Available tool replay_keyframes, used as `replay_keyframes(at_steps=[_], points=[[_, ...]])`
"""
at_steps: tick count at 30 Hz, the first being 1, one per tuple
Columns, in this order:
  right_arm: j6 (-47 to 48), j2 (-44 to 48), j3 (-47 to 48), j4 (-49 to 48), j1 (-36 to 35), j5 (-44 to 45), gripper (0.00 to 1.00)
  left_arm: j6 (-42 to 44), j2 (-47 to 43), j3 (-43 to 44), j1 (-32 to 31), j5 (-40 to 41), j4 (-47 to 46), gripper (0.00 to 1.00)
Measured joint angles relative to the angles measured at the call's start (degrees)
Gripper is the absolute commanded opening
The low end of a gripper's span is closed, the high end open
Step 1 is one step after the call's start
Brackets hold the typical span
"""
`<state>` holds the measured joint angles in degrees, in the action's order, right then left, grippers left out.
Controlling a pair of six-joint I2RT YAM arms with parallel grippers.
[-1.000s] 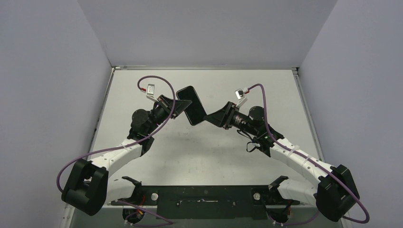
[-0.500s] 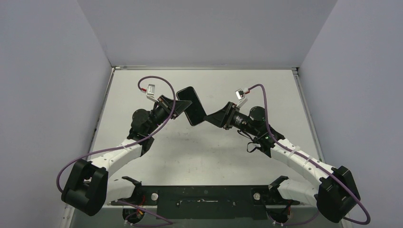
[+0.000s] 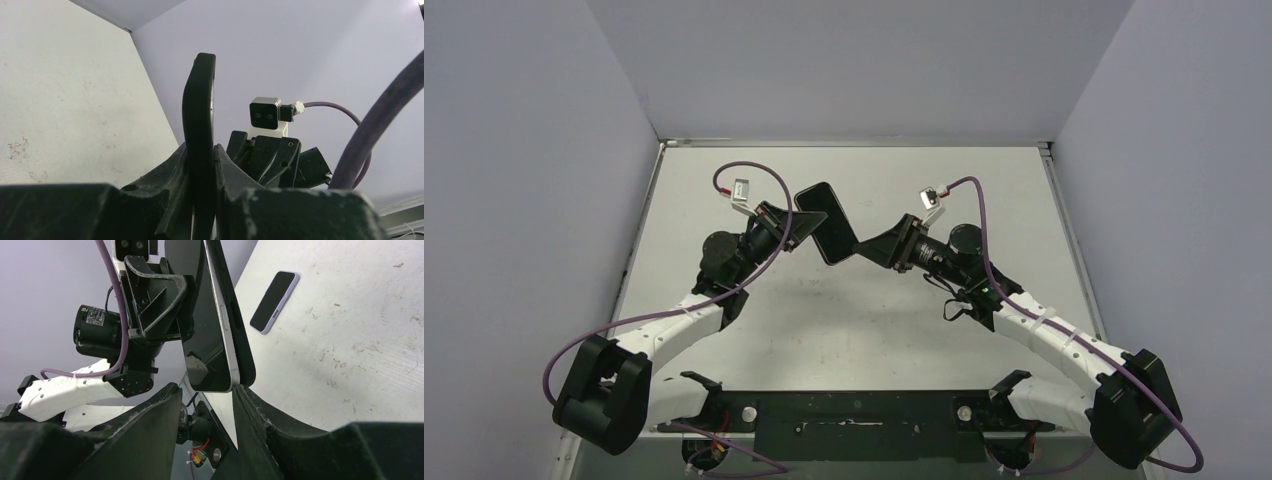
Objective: Take the phone out of the phone case
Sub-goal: Remove the phone case from the phone.
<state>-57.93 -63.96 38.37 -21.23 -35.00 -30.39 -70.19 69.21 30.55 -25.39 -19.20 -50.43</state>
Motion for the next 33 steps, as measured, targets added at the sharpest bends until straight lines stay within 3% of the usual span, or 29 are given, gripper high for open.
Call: replay_keyframes(at_steps=[13,33], points=[[-1.6,-0.6,-0.7,-4.9,0.2,0.0,0.38,-3.0,1.6,-0.1,-1.0,3.2,-4.8,0.0],[-2.6,-4.3,-0.9,-10.2,1.6,-1.0,0.36,-4.1,5.9,-0.4,-5.0,14.3,-12.1,0.0]])
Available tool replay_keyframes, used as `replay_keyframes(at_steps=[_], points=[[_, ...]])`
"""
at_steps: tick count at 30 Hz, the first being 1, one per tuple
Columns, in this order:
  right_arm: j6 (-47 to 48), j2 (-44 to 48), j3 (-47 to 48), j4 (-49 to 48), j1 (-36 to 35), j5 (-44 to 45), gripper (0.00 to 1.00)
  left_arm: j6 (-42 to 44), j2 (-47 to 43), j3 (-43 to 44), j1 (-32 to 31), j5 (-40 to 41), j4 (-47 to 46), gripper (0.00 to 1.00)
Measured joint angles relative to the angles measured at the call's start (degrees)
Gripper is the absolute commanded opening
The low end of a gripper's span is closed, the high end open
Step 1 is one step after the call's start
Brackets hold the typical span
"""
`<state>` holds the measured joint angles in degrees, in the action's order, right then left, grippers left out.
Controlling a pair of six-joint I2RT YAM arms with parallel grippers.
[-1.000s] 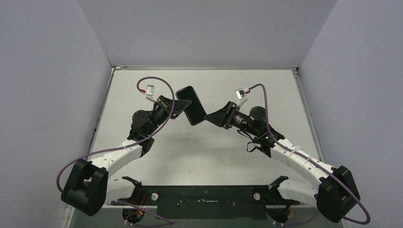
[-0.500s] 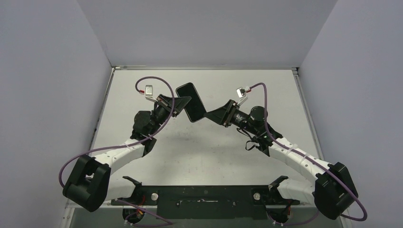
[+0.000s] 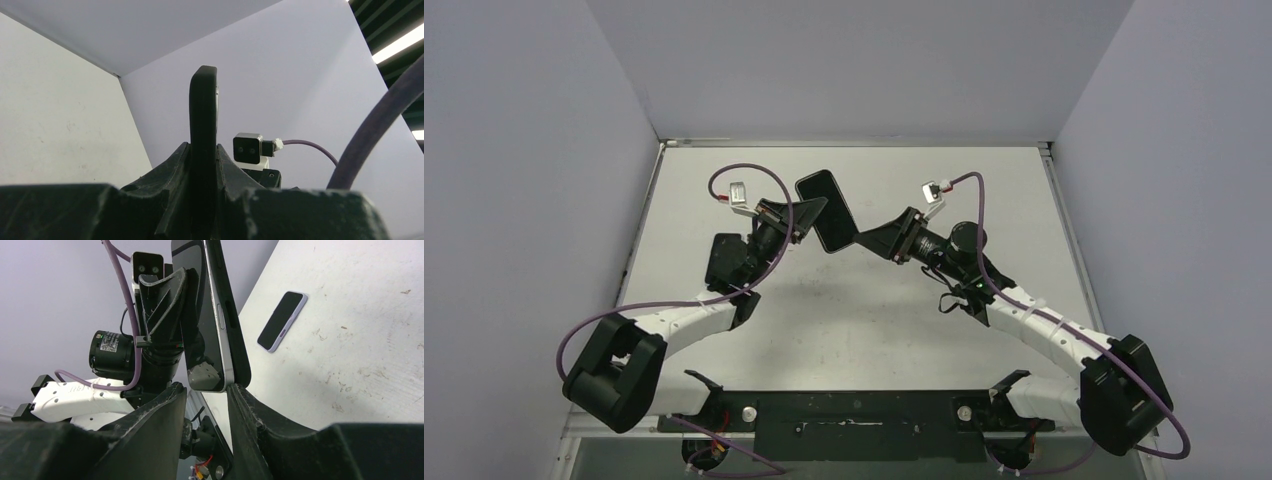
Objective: Take the phone out of the phone case
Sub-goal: Remove the phone case from the phone.
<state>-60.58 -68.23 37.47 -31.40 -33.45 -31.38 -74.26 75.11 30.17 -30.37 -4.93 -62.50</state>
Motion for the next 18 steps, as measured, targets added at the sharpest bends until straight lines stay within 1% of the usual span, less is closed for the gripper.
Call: replay_keyframes(at_steps=[18], points=[[-0.6,-1.8,-0.3,-7.7,0.5,-1.2,0.36,-3.9,2.0,0.0,-1.8,4.7,-6.9,0.0]])
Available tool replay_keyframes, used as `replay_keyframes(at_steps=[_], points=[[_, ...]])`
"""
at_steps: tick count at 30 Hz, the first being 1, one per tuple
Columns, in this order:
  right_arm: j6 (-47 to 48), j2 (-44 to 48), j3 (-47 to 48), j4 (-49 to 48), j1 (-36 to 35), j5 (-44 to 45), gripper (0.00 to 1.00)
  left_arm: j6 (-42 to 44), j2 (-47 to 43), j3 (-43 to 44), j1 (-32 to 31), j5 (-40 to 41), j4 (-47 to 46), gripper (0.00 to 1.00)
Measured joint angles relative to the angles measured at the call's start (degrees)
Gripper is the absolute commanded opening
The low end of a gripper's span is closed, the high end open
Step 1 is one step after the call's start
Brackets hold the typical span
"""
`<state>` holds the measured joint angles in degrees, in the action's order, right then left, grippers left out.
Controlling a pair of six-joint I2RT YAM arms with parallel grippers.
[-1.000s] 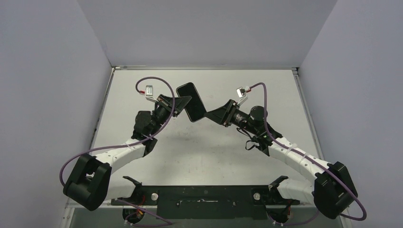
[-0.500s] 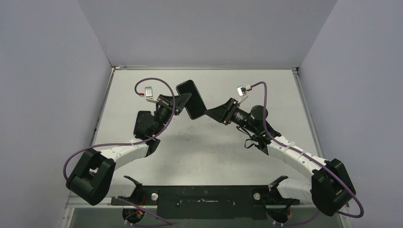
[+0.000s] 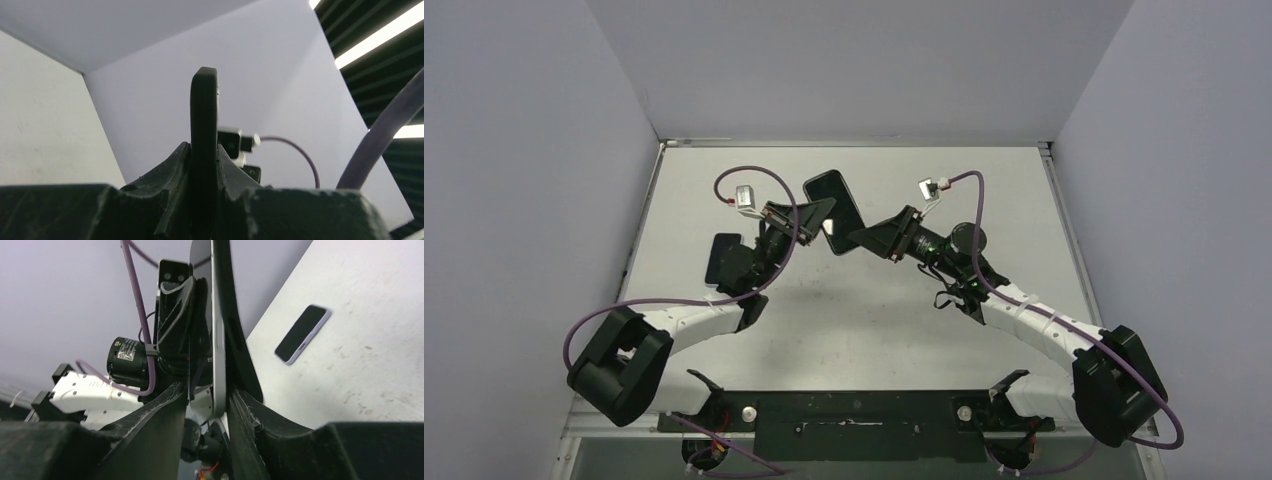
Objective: Take the phone out of the phone case
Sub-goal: Remove the phone case from the phone.
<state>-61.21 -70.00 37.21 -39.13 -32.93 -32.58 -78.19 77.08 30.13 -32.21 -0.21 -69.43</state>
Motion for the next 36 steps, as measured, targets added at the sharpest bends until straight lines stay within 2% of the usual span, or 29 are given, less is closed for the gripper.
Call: replay_keyframes(at_steps=[3,9,16,20,24,28,36], points=[[-1.1,-1.0,0.0,-1.9,-1.2,-2.8,0.36,-0.5,0.7,0.0,-3.7,-2.5,-0.1,0.0],[-2.1,-1.1,-0.4,-3.5,-1.5,-4.8,0.34,-1.5,1.0,-0.2,-4.4,-4.4,-0.5,0.0],[-2.4,-1.1,-0.7,-2.8,-1.2,-5.8,0.21,-1.0,0.1,-1.5,-4.5,-5.4,-0.8,0.0],[-2.8,-0.9,-1.2,-2.6,-1.4,-7.0,0.11,0.3,-2.0,-3.2,-4.5,-6.2,-0.3,0.14],[-3.3,-0.7,-1.9,-2.6,-1.7,-8.2,0.01,1.6,-3.8,-4.8,-4.6,-7.7,-0.1,0.35],[-2.7,-0.7,-2.8,-1.7,-1.7,-8.2,0.0,2.5,-4.0,-6.2,-5.2,-9.8,0.2,0.47],[-3.0,-1.5,-3.4,-1.2,-1.6,-6.5,0.0,3.8,-5.3,-9.3,-3.6,-13.6,-0.2,0.6]])
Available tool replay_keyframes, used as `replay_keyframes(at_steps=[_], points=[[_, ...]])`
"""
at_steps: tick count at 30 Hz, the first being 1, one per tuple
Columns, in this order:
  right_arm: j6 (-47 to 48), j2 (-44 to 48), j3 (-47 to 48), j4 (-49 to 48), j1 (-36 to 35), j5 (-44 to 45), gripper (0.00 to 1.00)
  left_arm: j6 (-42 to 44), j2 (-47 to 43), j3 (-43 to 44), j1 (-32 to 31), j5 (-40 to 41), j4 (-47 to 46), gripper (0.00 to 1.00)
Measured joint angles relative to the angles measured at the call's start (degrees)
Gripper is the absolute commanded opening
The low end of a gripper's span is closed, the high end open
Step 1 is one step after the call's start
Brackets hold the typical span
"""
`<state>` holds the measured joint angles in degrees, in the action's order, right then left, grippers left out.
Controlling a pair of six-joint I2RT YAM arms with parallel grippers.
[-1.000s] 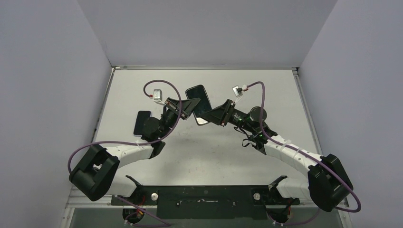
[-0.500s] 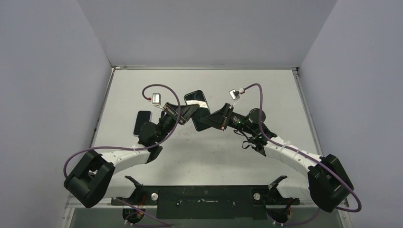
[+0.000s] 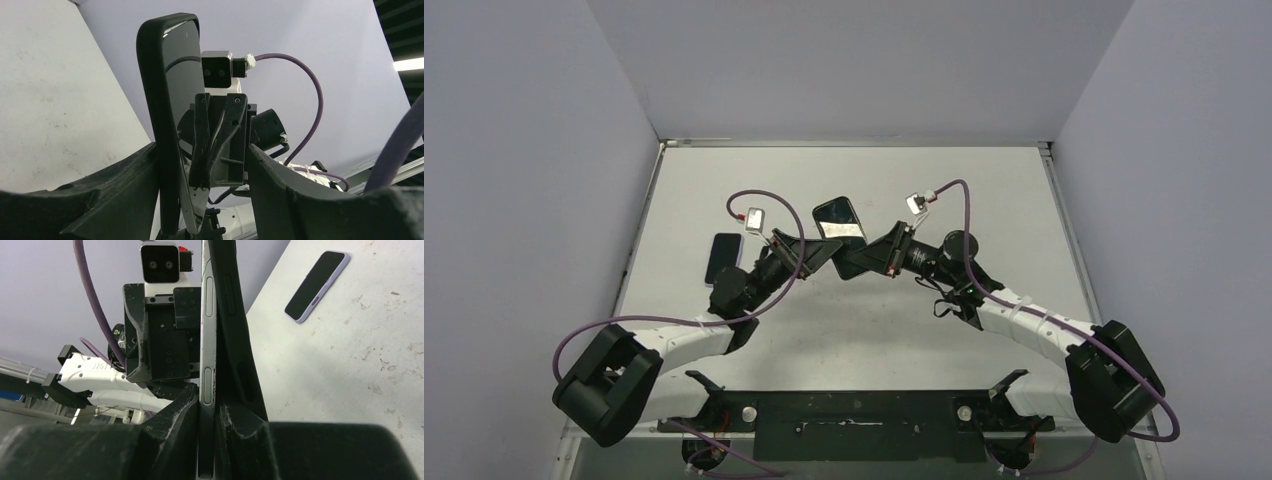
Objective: Take the phone out of the phone case
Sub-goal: Remove the phone case from the phone.
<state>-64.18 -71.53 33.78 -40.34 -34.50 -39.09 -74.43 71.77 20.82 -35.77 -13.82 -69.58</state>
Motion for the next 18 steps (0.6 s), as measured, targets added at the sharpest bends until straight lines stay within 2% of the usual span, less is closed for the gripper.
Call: replay_keyframes(at_steps=[10,18], points=[[-2.6,-3.0,0.0,-2.7,0.9,1.3,0.0,3.8,-2.6,-2.6,4.5,-3.2,-0.1,0.7],[-4.1,-4.5,0.0,-4.2,1.5,1.7,0.0,8.7,-6.0,-2.6,6.7,-6.1,4.0,0.72]])
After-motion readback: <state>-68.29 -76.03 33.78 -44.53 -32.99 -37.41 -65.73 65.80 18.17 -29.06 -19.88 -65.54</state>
